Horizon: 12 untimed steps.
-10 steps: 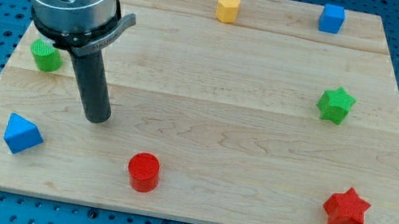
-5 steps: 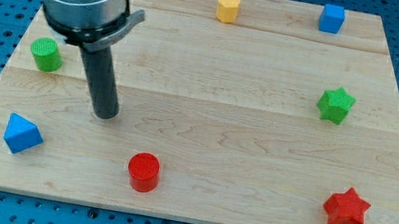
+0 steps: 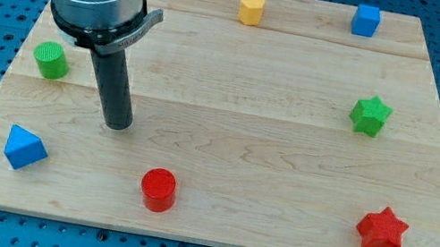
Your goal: Push the yellow heart to the center
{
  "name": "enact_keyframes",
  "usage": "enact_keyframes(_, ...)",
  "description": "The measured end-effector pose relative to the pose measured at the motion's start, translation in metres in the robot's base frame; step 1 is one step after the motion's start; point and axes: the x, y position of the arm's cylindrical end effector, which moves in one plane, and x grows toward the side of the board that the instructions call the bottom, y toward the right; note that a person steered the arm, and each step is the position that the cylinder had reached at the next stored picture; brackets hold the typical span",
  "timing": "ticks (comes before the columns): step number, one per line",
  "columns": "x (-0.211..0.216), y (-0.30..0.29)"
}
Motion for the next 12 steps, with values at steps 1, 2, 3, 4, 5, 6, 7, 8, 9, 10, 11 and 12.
enact_keyframes(1,-0.011,0.009)
enact_keyframes(2,-0.081,0.042)
enact_keyframes(3,-0.149,0.014)
enact_keyframes(4,-0.191,-0.032)
enact_keyframes(5,-0.291,-0.008)
enact_keyframes(6,-0.301,-0.050)
enact_keyframes(7,-0.292,-0.140)
enact_keyframes(8,-0.260,-0.126)
enact_keyframes(9,-0.227,0.003)
enact_keyframes(10,-0.206,0.035)
enact_keyframes(11,-0.288,0.020)
enact_keyframes(12,-0.302,-0.036)
